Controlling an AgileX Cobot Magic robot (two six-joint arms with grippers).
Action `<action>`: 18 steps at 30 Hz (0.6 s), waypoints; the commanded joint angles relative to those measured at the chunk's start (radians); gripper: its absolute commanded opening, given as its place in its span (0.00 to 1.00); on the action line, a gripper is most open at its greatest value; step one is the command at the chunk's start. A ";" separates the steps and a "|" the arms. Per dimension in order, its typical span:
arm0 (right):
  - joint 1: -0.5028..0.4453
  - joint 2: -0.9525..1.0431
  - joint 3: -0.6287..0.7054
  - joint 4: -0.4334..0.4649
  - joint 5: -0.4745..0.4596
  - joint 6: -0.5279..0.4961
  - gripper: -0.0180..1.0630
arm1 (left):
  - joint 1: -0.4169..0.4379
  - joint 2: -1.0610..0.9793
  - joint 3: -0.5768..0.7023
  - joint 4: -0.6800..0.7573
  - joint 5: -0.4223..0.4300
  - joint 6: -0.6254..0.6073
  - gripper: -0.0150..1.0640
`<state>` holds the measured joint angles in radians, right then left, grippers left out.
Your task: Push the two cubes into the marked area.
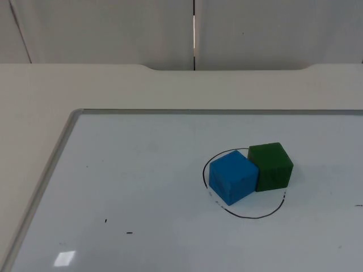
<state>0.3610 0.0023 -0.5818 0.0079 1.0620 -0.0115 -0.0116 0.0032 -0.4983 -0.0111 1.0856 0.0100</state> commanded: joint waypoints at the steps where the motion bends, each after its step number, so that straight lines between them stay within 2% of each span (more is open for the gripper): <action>1: -0.001 -0.002 0.035 -0.002 0.014 0.003 0.02 | 0.003 -0.003 0.004 0.002 -0.011 -0.004 0.01; 3: -0.001 -0.002 0.071 -0.008 0.018 0.003 0.02 | 0.003 -0.003 0.004 0.002 -0.011 -0.004 0.01; 18: -0.001 -0.002 0.067 -0.008 0.018 0.003 0.02 | 0.003 -0.003 0.004 0.002 -0.011 -0.004 0.01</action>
<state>0.3610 0.0023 -0.5174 0.0000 1.0838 -0.0072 -0.0116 0.0032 -0.4983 -0.0111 1.0856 0.0100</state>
